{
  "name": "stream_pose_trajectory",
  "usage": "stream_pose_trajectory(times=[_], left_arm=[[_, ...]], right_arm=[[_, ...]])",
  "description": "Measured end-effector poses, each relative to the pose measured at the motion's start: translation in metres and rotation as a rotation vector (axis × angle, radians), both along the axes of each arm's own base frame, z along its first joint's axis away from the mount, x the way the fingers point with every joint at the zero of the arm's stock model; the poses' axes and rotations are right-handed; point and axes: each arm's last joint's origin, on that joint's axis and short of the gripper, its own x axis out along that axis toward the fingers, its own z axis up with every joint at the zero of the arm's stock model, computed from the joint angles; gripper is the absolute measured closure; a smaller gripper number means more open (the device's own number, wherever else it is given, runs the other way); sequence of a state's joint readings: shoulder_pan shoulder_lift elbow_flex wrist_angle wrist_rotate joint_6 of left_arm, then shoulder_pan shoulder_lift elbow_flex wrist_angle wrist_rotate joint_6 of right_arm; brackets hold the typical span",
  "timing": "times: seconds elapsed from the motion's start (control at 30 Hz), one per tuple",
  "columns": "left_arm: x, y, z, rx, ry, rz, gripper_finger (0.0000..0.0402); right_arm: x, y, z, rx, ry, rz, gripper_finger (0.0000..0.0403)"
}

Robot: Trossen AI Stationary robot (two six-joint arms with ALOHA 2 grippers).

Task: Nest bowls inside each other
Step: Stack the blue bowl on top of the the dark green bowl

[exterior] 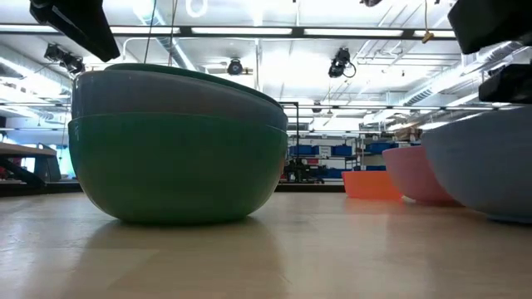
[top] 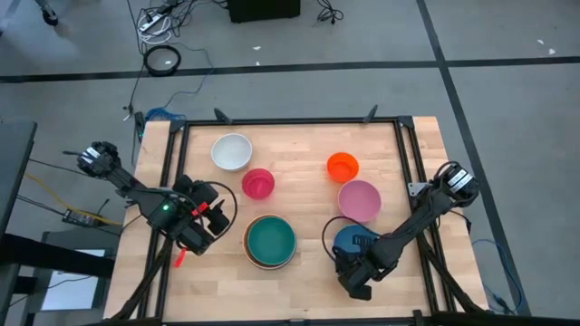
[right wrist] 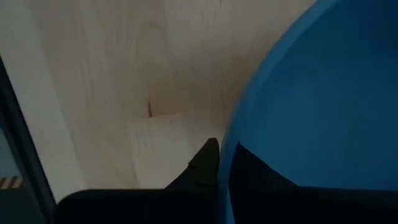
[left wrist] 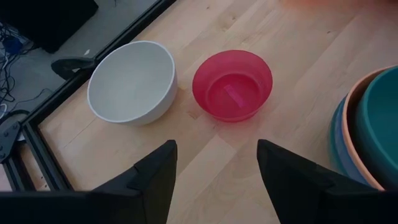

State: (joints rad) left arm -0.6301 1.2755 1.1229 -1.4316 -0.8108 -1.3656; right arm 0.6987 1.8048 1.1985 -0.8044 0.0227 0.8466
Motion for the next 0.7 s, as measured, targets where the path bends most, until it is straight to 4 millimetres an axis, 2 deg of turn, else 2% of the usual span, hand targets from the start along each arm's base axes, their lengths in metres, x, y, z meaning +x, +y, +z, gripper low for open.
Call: stream_pose_trajectory(times=[0.2, 0.5, 0.7], left_arm=[[0.000, 0.000, 0.000, 0.001, 0.000, 0.000, 0.0172], [0.000, 0.000, 0.000, -0.003, -0.006, 0.000, 0.0172], [0.001, 0.000, 0.000, -0.004, -0.006, 0.000, 0.0172]], right_arm=[[0.003, 0.003, 0.020, -0.128, -0.091, 0.139, 0.0403], [0.054, -0.009, 0.070, -0.139, -0.373, 0.269, 0.0403], [0.073, -0.025, 0.079, -0.184, -0.449, 0.380, 0.0403]])
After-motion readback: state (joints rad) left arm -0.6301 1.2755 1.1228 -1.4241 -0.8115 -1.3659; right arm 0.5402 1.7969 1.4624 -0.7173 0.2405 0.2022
